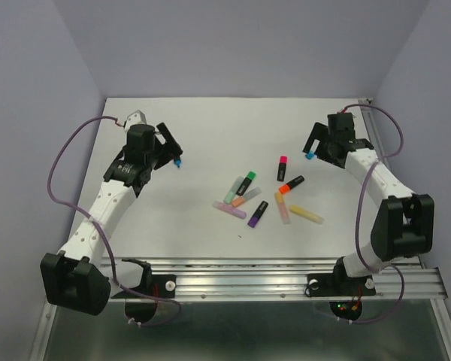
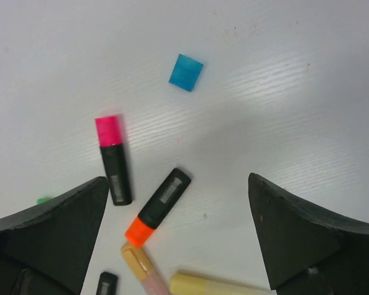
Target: Open the pen caps
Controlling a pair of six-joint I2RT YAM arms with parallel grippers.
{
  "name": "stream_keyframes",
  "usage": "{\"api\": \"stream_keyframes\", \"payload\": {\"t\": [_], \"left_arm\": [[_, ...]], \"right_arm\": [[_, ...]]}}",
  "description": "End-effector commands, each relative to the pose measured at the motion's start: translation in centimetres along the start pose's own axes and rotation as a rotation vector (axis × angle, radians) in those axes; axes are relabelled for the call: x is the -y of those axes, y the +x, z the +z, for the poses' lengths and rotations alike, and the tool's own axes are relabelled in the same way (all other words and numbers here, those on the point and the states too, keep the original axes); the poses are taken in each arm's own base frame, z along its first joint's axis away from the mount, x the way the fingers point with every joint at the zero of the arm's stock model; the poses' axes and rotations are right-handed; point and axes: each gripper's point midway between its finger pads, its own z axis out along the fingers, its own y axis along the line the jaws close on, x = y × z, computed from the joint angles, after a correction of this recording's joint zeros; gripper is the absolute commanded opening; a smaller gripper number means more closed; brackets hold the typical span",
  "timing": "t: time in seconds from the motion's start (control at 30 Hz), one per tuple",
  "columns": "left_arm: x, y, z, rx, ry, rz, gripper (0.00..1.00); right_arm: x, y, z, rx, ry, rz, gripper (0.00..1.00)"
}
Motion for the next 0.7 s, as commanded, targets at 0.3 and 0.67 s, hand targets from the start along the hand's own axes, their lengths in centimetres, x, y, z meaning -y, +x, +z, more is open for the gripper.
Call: {"api": "stream_keyframes", "payload": {"t": [0.3,0.67], "left_arm": [[-2.1,7.6,-2.4,-0.112,0.03,-0.144,0.99],[1.9,18.6,-0.3,-0.374,-0.08,-0.043,0.99]], "right_arm": [[-2.1,6.5,-8.5,-0.011,-0.369,0.224,1.0],[2.8,8.8,-9.2,0.124,-0.231,0.308,1.0]]}}
